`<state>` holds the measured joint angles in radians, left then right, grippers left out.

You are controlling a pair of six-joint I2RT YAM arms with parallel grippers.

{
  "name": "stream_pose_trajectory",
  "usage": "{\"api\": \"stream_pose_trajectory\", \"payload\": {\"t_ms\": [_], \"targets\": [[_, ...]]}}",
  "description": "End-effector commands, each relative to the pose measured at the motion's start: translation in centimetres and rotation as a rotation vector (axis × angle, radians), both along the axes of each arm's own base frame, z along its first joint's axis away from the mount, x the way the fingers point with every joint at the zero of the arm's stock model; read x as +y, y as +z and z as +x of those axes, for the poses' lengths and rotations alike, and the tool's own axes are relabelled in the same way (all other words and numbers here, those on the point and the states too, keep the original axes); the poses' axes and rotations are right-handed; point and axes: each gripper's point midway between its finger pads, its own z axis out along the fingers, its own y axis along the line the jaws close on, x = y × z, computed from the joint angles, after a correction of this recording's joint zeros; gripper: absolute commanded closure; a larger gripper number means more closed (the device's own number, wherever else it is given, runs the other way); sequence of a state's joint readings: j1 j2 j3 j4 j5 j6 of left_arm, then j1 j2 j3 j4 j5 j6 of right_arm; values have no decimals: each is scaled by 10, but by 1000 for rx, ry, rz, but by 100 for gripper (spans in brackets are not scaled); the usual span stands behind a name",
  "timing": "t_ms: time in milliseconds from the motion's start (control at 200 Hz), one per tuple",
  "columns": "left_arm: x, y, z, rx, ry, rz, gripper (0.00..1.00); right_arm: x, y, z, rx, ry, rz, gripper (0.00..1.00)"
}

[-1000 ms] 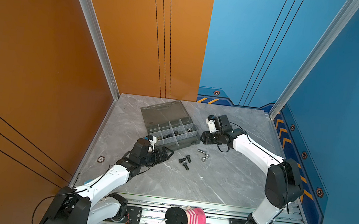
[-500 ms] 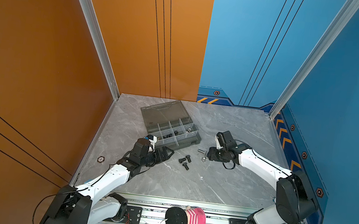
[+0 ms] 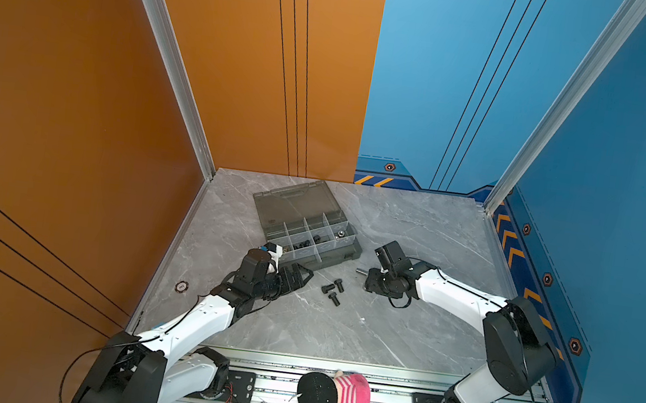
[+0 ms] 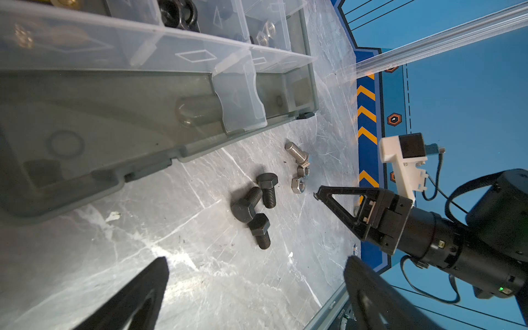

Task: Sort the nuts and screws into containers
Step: 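Move the right gripper back to the pile and lower onto another silver hex nut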

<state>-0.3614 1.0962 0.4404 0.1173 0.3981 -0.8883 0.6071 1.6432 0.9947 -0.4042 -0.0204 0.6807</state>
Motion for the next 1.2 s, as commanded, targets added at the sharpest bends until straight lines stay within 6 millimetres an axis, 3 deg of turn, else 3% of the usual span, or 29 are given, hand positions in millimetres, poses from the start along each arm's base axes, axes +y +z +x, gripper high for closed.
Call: {"api": "stream_pose_trajectory", "payload": {"t_ms": [0,776,1196], "targets": [[-7,12,0,-24,-21,-21,2,2,4,8,-6,-72,-18,42],[-6,9,-1,-21,-21,-17,2,15,-24,13,45,-87,-75,46],[-4,8,-1,-21,-16,-18,2,11,-36,8,57,-69,-165,50]]}}
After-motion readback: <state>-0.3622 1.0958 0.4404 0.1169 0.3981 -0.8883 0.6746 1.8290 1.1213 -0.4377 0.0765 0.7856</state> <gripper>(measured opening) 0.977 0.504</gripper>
